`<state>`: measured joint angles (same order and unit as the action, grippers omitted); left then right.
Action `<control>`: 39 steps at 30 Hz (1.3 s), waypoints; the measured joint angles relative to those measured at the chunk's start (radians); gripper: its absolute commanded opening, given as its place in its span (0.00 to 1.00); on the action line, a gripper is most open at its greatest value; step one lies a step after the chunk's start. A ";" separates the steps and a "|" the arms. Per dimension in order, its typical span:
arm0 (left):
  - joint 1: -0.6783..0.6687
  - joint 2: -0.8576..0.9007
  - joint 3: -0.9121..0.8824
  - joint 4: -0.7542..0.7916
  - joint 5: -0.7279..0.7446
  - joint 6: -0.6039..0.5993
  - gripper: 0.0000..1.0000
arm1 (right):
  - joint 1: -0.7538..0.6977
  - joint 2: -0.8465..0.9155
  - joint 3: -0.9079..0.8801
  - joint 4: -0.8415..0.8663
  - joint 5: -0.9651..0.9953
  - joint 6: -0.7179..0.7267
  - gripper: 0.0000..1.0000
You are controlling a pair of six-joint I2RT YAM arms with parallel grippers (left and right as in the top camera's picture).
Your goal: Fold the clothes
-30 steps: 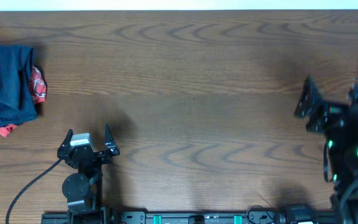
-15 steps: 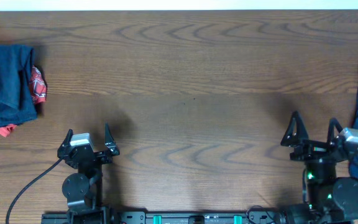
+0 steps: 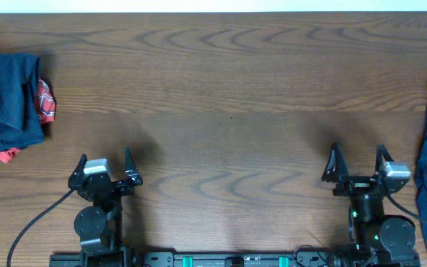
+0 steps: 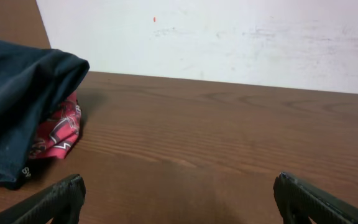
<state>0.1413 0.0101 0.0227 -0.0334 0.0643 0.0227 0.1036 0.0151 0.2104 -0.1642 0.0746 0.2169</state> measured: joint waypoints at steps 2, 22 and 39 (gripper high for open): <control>0.000 0.000 0.000 0.000 0.000 0.000 0.98 | 0.000 0.000 -0.004 0.001 -0.013 -0.025 0.99; 0.000 0.000 0.000 0.000 0.000 0.000 0.98 | 0.000 -0.003 -0.162 0.088 -0.114 -0.144 0.99; 0.000 0.000 0.000 0.000 0.000 0.000 0.98 | 0.000 -0.003 -0.202 0.098 -0.127 -0.154 0.99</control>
<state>0.1413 0.0101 0.0227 -0.0334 0.0643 0.0227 0.1036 0.0120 0.0082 -0.0662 -0.0525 0.0628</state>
